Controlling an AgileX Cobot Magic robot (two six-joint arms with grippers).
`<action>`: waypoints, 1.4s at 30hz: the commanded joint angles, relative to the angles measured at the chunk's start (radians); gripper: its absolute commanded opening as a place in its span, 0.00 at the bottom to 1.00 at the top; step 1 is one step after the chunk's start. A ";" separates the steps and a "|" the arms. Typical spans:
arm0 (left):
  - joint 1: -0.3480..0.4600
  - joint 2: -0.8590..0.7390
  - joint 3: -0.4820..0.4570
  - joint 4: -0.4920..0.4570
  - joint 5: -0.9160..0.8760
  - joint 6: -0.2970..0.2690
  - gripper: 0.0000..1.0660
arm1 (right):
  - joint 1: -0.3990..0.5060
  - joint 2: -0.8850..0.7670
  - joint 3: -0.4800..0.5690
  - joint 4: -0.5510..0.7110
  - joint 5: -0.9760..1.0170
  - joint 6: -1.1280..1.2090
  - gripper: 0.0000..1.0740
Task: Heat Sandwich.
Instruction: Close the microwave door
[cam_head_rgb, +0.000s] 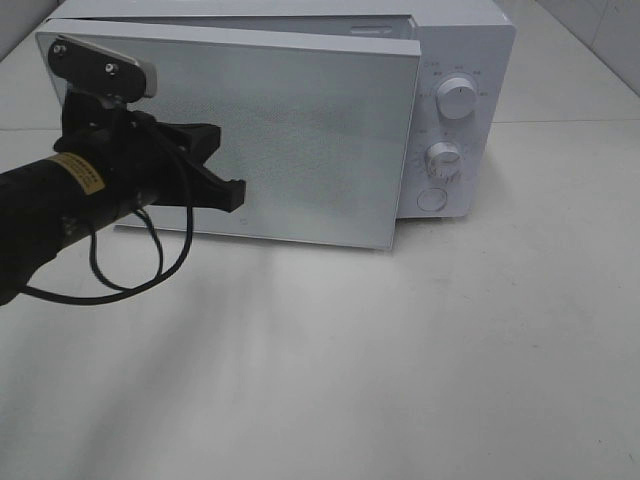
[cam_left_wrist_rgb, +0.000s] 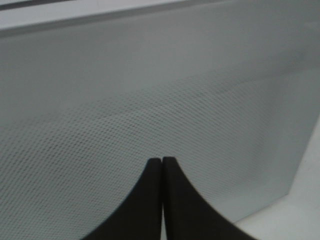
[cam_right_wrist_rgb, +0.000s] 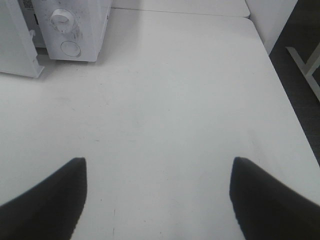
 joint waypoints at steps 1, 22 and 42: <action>-0.034 0.027 -0.069 -0.031 0.035 -0.002 0.00 | -0.010 -0.026 0.003 0.000 -0.004 0.008 0.71; -0.159 0.257 -0.467 -0.140 0.166 0.052 0.00 | -0.010 -0.026 0.003 0.000 -0.004 0.008 0.71; -0.122 0.370 -0.635 -0.204 0.234 0.080 0.00 | -0.010 -0.026 0.002 -0.001 -0.004 0.008 0.71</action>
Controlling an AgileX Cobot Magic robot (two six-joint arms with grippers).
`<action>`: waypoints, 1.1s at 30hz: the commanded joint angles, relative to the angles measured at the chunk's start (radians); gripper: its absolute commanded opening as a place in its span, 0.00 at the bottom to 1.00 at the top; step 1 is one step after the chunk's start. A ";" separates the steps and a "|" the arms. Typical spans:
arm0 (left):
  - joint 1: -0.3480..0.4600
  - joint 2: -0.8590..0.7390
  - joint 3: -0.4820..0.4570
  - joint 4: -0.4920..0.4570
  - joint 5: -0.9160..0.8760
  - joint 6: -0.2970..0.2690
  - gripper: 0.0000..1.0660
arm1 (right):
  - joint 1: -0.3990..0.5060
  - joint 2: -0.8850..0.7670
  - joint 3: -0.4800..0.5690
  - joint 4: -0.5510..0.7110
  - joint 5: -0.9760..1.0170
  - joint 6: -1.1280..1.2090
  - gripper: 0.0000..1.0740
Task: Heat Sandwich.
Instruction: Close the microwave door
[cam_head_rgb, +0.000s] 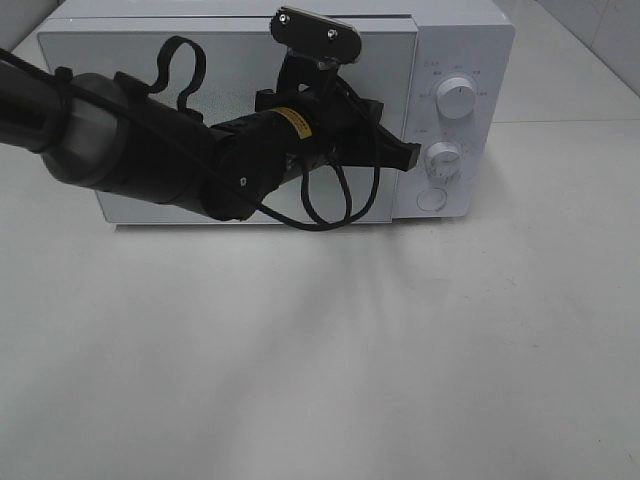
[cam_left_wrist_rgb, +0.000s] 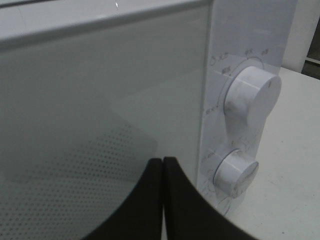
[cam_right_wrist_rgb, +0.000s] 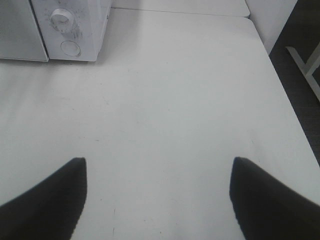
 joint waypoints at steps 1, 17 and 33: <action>0.045 0.021 -0.055 -0.076 -0.020 0.004 0.00 | -0.010 -0.026 0.002 -0.001 -0.004 0.008 0.71; 0.054 0.043 -0.119 -0.071 0.006 0.019 0.00 | -0.010 -0.026 0.002 -0.002 -0.004 0.011 0.71; 0.002 0.014 -0.115 -0.067 0.076 0.024 0.00 | -0.010 -0.026 0.002 -0.002 -0.004 0.011 0.71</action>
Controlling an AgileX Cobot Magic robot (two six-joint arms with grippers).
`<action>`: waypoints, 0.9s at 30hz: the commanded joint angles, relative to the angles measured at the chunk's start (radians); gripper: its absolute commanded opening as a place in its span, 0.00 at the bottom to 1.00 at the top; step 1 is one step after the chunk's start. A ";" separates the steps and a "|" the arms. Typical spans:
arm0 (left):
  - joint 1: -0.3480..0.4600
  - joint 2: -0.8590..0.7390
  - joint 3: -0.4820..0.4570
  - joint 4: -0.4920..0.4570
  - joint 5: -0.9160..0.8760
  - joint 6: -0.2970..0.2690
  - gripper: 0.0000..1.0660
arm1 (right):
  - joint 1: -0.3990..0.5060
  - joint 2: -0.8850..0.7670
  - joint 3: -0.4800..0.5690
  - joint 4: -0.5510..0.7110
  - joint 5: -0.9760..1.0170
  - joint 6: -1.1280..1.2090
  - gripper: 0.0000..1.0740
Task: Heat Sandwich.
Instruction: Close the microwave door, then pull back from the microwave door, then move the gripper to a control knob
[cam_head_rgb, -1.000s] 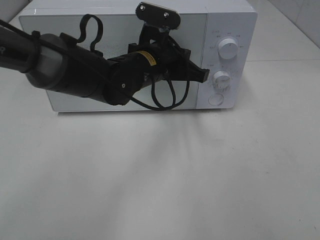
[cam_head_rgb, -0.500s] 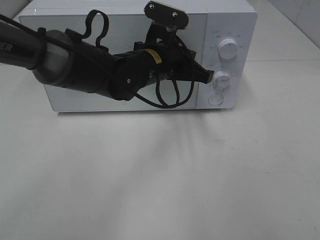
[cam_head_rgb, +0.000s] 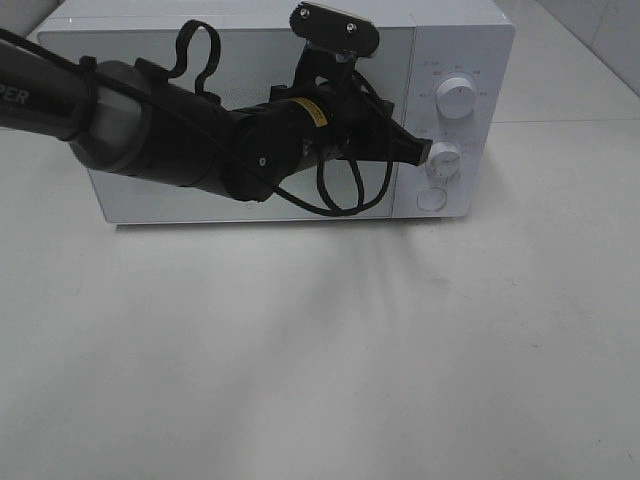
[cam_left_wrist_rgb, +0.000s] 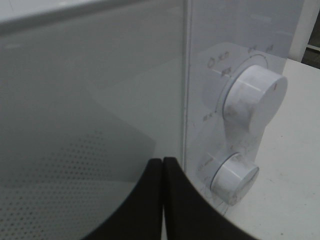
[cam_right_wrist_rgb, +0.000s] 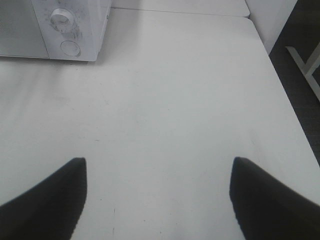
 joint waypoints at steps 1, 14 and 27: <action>0.006 -0.029 -0.011 -0.049 -0.024 -0.001 0.00 | -0.010 -0.026 0.002 -0.002 -0.005 0.011 0.71; -0.013 -0.181 0.220 -0.056 0.010 -0.010 0.01 | -0.010 -0.026 0.002 -0.002 -0.005 0.012 0.71; -0.009 -0.350 0.259 -0.056 0.673 -0.009 0.97 | -0.010 -0.026 0.002 -0.002 -0.005 0.012 0.71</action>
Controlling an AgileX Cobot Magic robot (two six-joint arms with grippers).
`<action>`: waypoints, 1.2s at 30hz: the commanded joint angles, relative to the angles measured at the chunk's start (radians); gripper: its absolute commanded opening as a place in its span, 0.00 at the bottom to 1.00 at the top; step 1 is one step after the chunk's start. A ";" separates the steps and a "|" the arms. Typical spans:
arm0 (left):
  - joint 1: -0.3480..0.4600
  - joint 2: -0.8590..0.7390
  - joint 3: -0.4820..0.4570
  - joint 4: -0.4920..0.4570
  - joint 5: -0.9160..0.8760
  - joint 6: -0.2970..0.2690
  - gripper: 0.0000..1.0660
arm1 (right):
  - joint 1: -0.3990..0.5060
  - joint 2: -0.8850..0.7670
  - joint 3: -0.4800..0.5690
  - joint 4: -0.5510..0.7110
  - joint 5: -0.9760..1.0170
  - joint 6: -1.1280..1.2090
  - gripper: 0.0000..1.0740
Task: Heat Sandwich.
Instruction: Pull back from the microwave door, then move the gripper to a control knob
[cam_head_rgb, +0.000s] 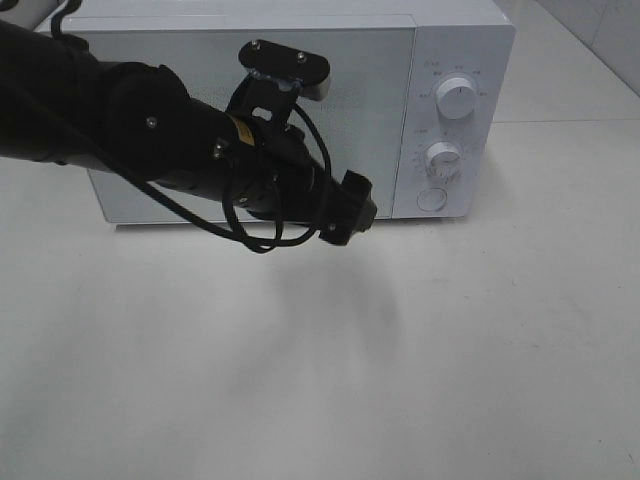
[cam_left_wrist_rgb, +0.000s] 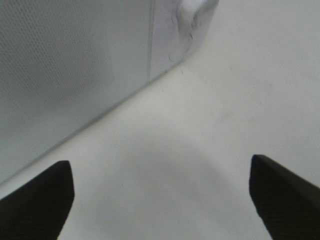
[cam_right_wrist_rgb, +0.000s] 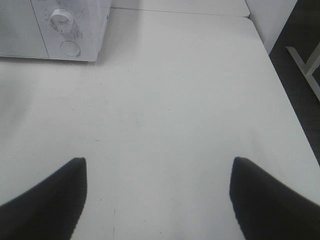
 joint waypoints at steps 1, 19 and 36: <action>-0.002 -0.045 0.003 -0.004 0.179 -0.005 0.97 | -0.010 -0.026 0.002 -0.002 -0.005 0.011 0.71; 0.129 -0.178 0.003 0.098 0.653 -0.109 0.97 | -0.010 -0.026 0.002 -0.002 -0.005 0.011 0.71; 0.452 -0.364 0.027 0.135 0.826 -0.108 0.97 | -0.010 -0.026 0.002 -0.002 -0.005 0.011 0.71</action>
